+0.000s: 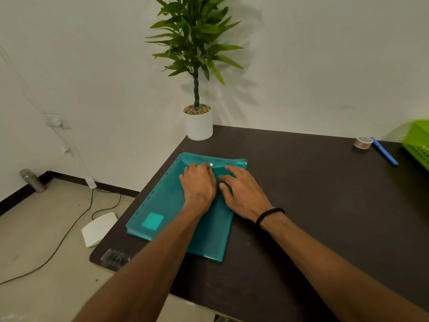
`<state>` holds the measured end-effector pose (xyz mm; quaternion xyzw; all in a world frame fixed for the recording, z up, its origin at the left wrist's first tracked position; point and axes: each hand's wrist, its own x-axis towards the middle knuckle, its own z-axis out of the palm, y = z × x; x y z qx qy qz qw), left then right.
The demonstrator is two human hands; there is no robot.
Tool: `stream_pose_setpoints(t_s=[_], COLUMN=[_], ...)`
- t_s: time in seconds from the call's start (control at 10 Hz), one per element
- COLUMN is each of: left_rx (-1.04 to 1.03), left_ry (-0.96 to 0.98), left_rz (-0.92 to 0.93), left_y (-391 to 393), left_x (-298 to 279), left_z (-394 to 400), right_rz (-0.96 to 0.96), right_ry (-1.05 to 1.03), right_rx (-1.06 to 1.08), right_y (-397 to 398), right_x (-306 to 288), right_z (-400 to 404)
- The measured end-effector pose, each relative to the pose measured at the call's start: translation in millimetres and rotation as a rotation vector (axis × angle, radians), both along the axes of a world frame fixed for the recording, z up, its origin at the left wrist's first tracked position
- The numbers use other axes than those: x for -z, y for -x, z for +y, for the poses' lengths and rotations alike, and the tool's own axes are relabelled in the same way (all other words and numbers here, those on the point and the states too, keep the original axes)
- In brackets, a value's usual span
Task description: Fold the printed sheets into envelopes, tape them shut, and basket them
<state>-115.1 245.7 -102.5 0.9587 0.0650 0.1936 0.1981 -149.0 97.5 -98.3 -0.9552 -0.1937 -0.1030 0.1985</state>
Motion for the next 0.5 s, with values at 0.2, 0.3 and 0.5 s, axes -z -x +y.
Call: stream_pose_setpoints(t_s=[0.2, 0.3, 0.5], left_rx=[0.03, 0.003, -0.031], left_ry=[-0.012, -0.009, -0.039], left_rz=[-0.026, -0.044, 0.098], left_y=[-66, -93, -82], left_x=[-2, 3, -10], left_z=[-5, -8, -11], right_rz=[0.057, 0.051, 0.091], right_ry=[0.086, 0.075, -0.093], right_rx=[-0.081, -0.079, -0.044], right_y=[-48, -77, -57], right_x=[-1, 4, 2], right_z=[-33, -34, -45])
